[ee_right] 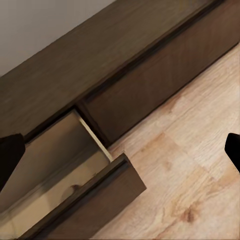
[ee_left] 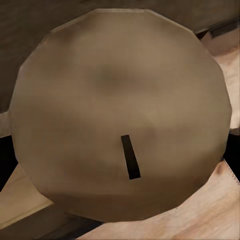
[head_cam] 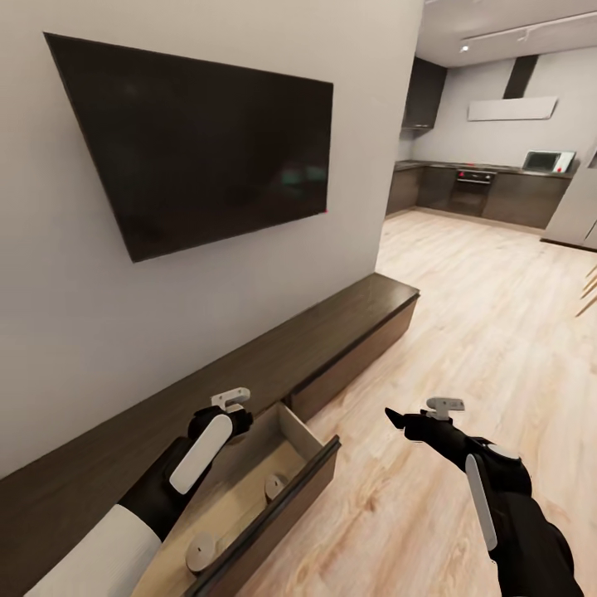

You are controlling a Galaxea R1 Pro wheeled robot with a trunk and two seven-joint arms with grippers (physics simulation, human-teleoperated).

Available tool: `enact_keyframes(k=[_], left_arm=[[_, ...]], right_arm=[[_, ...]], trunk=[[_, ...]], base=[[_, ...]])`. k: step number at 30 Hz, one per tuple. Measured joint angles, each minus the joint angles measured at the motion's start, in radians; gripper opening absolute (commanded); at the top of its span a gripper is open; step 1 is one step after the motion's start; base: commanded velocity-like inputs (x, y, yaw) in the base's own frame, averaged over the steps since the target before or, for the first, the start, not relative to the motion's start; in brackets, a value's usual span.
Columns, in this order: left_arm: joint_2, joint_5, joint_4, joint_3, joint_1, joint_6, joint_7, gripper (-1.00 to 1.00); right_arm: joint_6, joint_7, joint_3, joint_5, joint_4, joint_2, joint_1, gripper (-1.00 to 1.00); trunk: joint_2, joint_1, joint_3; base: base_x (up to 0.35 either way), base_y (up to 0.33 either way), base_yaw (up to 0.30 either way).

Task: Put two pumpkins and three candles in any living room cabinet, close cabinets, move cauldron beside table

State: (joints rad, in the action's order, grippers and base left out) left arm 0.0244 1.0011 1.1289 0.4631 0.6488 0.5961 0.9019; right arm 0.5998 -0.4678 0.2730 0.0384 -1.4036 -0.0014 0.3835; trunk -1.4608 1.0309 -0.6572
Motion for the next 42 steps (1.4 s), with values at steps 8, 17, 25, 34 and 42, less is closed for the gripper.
enact_keyframes(k=[8, 17, 25, 34, 42], left_arm=[[-0.003, 0.000, 0.000, 0.000, 0.000, -0.003, 0.000, -1.00], [-0.004, 0.000, 0.000, -0.001, 0.000, -0.007, 0.001, -1.00], [-0.006, 0.001, -0.001, -0.002, 0.000, -0.008, -0.001, -1.00], [-0.006, 0.006, -0.003, -0.002, 0.000, -0.010, -0.003, -1.00], [-0.009, 0.007, -0.061, -0.005, 0.000, -0.011, -0.003, -1.00]], right_arm=[[0.001, 0.001, 0.000, 0.000, 0.000, 0.000, 0.000, 1.00], [0.001, 0.002, -0.001, 0.001, 0.000, 0.001, 0.000, 1.00], [0.001, 0.003, -0.001, 0.002, 0.000, 0.000, 0.000, 1.00], [0.002, 0.003, -0.002, 0.002, 0.000, 0.000, 0.000, 1.00], [0.002, 0.003, -0.001, 0.002, 0.000, 0.000, 0.000, 1.00]], trunk=[[0.000, 0.000, 0.000], [0.000, 0.000, 0.000], [0.000, 0.000, 0.000], [0.000, 0.000, 0.000], [0.000, 0.000, 0.000]], base=[[0.143, -0.112, 0.166], [0.003, -0.004, 0.283], [0.000, -0.023, 0.285], [0.000, -0.201, 0.285], [0.000, -0.286, 0.285]])
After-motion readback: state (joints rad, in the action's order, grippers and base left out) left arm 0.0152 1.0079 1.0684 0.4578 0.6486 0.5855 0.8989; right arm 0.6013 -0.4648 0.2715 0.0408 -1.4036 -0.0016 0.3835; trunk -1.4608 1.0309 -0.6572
